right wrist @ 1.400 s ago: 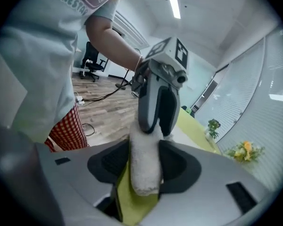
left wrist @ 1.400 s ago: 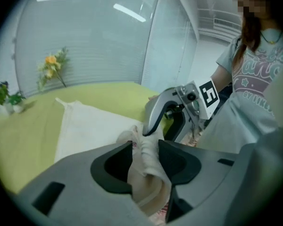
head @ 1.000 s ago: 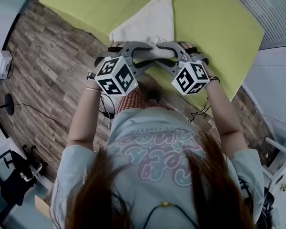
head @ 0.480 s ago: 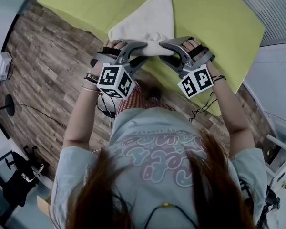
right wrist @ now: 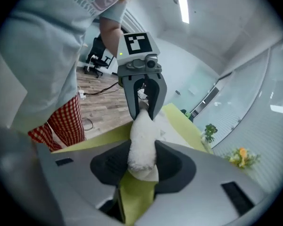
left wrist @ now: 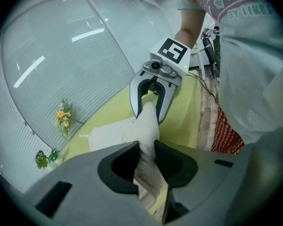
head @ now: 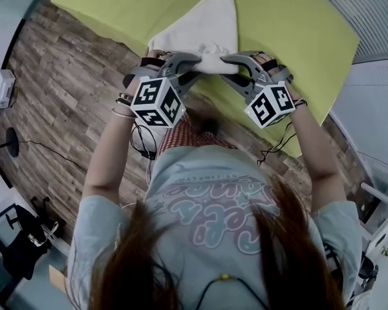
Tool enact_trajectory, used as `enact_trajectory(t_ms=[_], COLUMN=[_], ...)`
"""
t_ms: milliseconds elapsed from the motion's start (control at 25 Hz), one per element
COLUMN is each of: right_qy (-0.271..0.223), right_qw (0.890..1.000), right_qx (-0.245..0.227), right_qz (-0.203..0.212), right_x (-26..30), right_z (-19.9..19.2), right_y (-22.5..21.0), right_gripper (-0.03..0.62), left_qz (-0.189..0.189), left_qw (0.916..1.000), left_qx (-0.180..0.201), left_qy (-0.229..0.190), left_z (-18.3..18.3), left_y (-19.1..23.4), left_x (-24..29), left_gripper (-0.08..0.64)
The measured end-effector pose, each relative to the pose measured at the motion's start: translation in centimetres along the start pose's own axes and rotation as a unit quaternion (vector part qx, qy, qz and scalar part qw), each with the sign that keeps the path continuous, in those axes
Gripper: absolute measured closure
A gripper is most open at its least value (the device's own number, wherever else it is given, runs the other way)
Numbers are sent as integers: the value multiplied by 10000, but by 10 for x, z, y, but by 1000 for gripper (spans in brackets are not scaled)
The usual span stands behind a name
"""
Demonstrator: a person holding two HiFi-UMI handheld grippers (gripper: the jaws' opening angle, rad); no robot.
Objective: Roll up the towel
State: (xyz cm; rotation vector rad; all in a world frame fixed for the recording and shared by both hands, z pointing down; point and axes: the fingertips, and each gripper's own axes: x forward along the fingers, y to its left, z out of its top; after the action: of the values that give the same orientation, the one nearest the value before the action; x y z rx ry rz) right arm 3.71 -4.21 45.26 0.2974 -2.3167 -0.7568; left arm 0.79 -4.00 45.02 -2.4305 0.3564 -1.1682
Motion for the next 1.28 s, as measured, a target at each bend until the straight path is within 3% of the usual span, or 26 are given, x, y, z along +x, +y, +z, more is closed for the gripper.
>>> enact_trajectory(t_ms=[200, 320, 440, 600, 680, 760, 840, 880, 960, 1040, 1120, 1200, 1280], right_qy=[-169, -174, -109, -202, -207, -223, -302, -373, -522, -487, -236, -32, 96], right_qw=[9926, 9784, 9526, 9072, 8901, 8844, 8872, 8938, 9198, 9508, 9759, 9906, 9963], right_qx=[914, 1538, 2330, 3354, 3697, 3843, 3877, 3839, 3533, 2900, 2028, 1084, 410], right_qz=[781, 1370, 1954, 2531, 2659, 2641, 2483, 2288, 1626, 977, 767, 830, 754], right_x=[-22, -23, -14, -4, 1, 5, 7, 6, 0, -11, -17, -14, -4], right_z=[25, 27, 20, 14, 8, 4, 1, 0, 0, 6, 19, 34, 38], right_y=[8, 12, 9, -11, -20, -26, -30, -33, -43, -48, -41, -26, -15], right_gripper=[449, 449, 449, 445, 438, 428, 415, 403, 350, 341, 329, 305, 299], left_qz=[-627, -1225, -1748, -2216, -2247, -2217, -2172, -2140, -2094, -2100, -2123, -2140, -2150], left_qw=[9967, 9861, 9719, 9511, 9502, 9525, 9538, 9545, 9560, 9568, 9575, 9578, 9584], left_qx=[-501, -1100, -1576, -2150, -2152, -2066, -2042, -2037, -2013, -1956, -1883, -1839, -1798], left_qy=[-152, -213, -99, 18, 165, 305, 378, 395, 423, 469, 519, 546, 541], left_z=[18, 15, 7, 0, -4, -7, -10, -10, -10, -10, -11, -12, -11], left_y=[-12, -17, -10, 13, 23, 28, 29, 30, 31, 31, 30, 30, 31], left_x=[-28, -29, -21, -16, -9, -3, 1, 3, 5, 7, 8, 9, 9], left_gripper=[469, 469, 469, 469, 468, 468, 468, 468, 468, 468, 469, 468, 468])
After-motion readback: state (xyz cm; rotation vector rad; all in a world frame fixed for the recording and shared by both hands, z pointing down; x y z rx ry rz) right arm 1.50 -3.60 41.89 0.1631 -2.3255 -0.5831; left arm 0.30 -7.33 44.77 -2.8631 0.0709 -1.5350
